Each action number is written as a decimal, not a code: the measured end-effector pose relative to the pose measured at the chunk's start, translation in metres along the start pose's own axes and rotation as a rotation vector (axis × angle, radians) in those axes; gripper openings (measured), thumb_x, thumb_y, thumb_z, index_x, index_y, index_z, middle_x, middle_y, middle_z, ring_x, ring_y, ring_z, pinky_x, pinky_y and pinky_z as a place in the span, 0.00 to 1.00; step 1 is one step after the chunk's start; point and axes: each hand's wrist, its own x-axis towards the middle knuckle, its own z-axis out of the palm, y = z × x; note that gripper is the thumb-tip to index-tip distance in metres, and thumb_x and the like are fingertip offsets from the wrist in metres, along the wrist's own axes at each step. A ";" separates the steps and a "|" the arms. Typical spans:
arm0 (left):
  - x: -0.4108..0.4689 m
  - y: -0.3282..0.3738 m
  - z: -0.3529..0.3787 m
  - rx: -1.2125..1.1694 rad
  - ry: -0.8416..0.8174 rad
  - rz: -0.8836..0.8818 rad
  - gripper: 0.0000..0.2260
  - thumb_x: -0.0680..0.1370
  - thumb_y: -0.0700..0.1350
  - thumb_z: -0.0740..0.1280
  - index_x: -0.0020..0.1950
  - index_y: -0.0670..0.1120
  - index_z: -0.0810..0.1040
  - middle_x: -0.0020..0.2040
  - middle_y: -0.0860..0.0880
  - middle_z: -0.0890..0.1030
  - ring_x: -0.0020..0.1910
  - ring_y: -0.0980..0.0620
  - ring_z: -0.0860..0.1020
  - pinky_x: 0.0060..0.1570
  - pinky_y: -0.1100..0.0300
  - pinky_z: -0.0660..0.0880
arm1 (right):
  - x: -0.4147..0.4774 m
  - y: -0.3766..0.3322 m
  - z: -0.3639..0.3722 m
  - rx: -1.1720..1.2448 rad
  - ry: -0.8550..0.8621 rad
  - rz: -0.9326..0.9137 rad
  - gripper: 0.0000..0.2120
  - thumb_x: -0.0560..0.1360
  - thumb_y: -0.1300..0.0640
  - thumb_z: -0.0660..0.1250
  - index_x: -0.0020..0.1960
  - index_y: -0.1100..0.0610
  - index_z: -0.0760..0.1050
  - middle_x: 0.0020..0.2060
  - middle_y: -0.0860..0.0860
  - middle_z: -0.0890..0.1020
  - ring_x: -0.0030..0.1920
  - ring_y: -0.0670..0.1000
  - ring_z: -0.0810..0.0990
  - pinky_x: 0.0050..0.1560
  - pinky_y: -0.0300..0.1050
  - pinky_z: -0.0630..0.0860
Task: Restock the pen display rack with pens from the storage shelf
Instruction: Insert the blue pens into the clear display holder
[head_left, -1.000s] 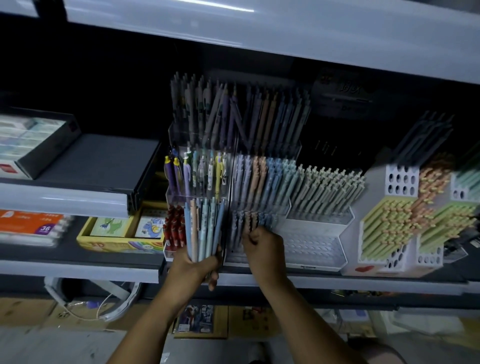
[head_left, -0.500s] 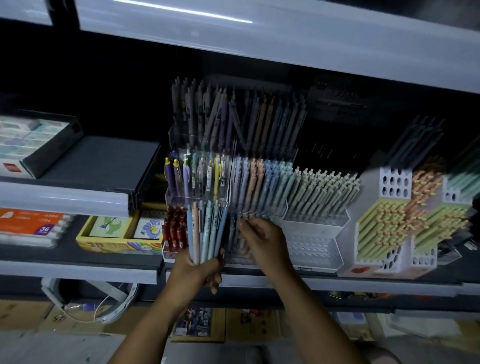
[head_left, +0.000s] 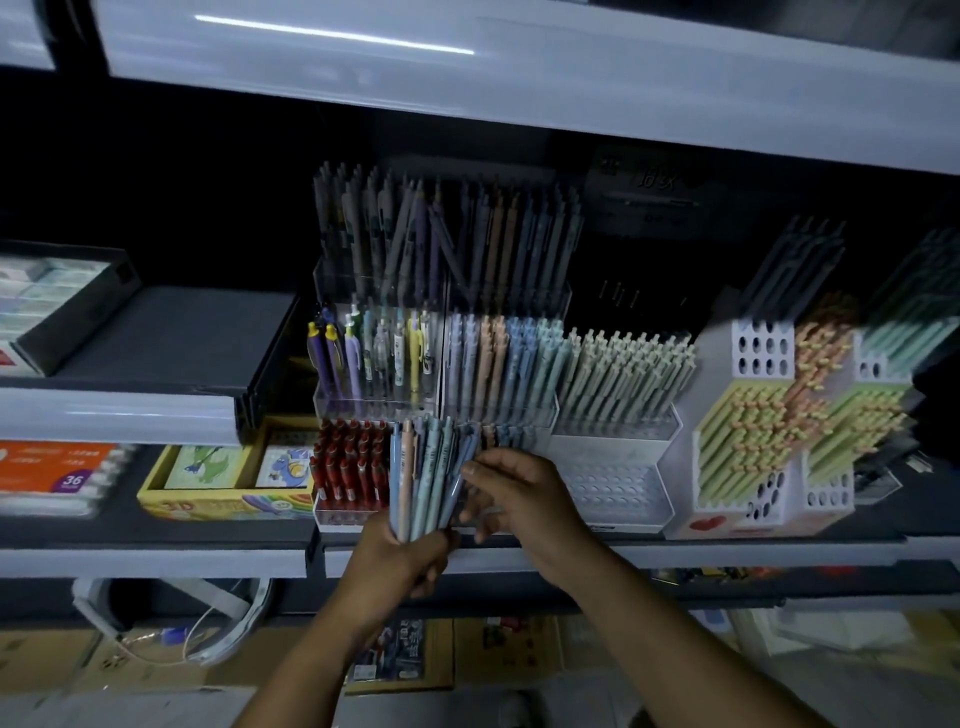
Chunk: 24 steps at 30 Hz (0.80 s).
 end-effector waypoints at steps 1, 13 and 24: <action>0.000 0.001 0.001 0.000 0.001 0.001 0.07 0.72 0.39 0.73 0.43 0.39 0.75 0.28 0.40 0.71 0.25 0.49 0.68 0.25 0.61 0.65 | -0.001 0.000 0.000 -0.006 0.008 0.001 0.06 0.80 0.60 0.69 0.51 0.63 0.80 0.34 0.54 0.82 0.34 0.55 0.81 0.29 0.45 0.77; 0.007 0.001 0.011 0.081 0.002 0.036 0.06 0.78 0.33 0.71 0.44 0.38 0.76 0.29 0.40 0.72 0.25 0.49 0.69 0.24 0.60 0.67 | -0.004 0.012 0.008 0.042 0.222 -0.077 0.11 0.76 0.54 0.74 0.51 0.62 0.82 0.33 0.59 0.82 0.34 0.57 0.81 0.33 0.49 0.78; 0.008 -0.002 0.010 -0.045 0.064 -0.050 0.05 0.77 0.30 0.70 0.45 0.38 0.79 0.32 0.40 0.72 0.24 0.50 0.68 0.23 0.63 0.64 | -0.001 0.008 -0.028 0.225 0.480 -0.247 0.05 0.79 0.61 0.70 0.52 0.63 0.82 0.39 0.60 0.85 0.35 0.56 0.83 0.36 0.48 0.82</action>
